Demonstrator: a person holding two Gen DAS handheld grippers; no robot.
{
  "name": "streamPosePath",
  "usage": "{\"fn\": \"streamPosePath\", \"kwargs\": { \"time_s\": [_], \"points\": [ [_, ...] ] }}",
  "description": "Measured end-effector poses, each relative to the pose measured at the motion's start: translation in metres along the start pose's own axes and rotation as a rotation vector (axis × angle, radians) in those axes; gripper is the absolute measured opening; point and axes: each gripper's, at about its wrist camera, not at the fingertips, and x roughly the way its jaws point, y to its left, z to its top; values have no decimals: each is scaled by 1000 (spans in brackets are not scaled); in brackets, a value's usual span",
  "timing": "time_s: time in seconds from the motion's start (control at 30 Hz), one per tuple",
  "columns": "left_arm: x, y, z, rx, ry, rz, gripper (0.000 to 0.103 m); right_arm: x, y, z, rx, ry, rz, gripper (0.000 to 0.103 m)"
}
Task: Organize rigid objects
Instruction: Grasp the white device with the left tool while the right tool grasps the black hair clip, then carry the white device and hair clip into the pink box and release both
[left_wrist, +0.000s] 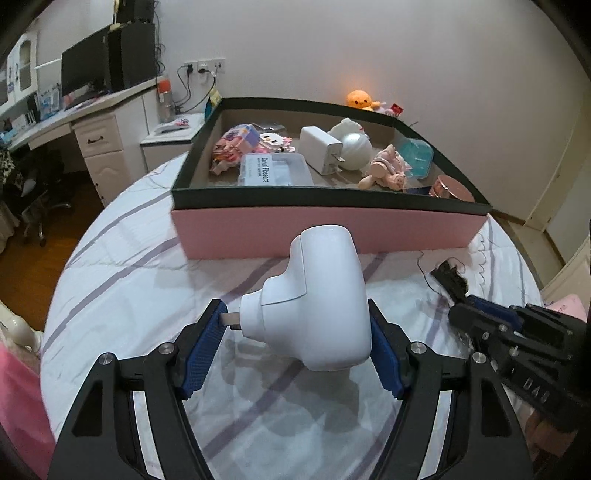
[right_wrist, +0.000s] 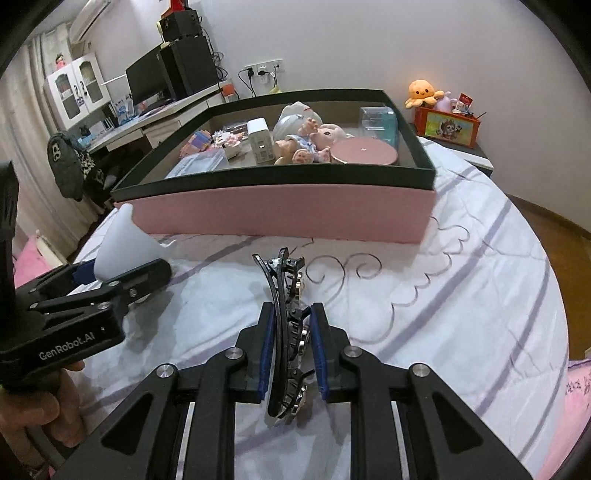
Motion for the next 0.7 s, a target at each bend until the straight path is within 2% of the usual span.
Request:
{"fn": "streamPosePath", "kwargs": {
  "time_s": [0.3, 0.7],
  "points": [
    [-27, 4, -4, 6, -37, -3, 74, -24, 9, 6, -12, -49, 7, 19],
    [-51, 5, 12, 13, -105, -5, 74, -50, 15, 24, -29, -125, 29, 19]
  ]
}}
